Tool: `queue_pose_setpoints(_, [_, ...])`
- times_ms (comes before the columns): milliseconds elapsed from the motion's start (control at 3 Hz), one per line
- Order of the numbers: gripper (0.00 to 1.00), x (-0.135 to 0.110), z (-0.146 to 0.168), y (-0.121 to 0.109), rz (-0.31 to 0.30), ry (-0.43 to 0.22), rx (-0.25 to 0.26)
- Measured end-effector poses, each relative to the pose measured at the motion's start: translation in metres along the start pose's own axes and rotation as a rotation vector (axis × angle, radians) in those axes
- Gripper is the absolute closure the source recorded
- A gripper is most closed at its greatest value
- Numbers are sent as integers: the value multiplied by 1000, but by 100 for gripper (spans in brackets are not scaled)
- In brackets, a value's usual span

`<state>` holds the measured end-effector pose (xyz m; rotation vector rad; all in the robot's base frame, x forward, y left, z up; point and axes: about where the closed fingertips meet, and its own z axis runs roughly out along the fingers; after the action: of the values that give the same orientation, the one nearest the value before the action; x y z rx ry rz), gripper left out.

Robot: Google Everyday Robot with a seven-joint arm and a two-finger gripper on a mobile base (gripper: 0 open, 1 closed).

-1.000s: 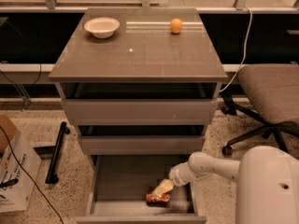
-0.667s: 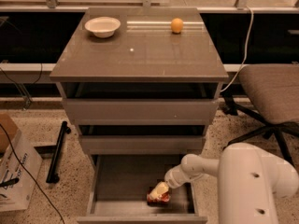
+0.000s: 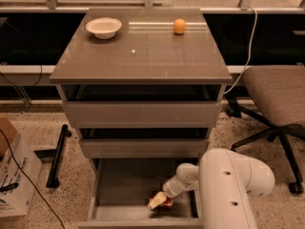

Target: Pick coke can from bottom drawer and place on counter

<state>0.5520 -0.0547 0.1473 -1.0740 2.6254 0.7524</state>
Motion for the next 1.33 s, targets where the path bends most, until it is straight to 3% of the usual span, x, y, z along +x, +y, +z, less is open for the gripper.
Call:
queue_pose_setpoints(333, [0, 8, 17, -1, 26, 38, 4])
queue_pose_setpoints(1000, [42, 8, 16, 4, 46, 64, 53])
queue_pose_setpoints(1333, [73, 7, 14, 14, 48, 63, 79])
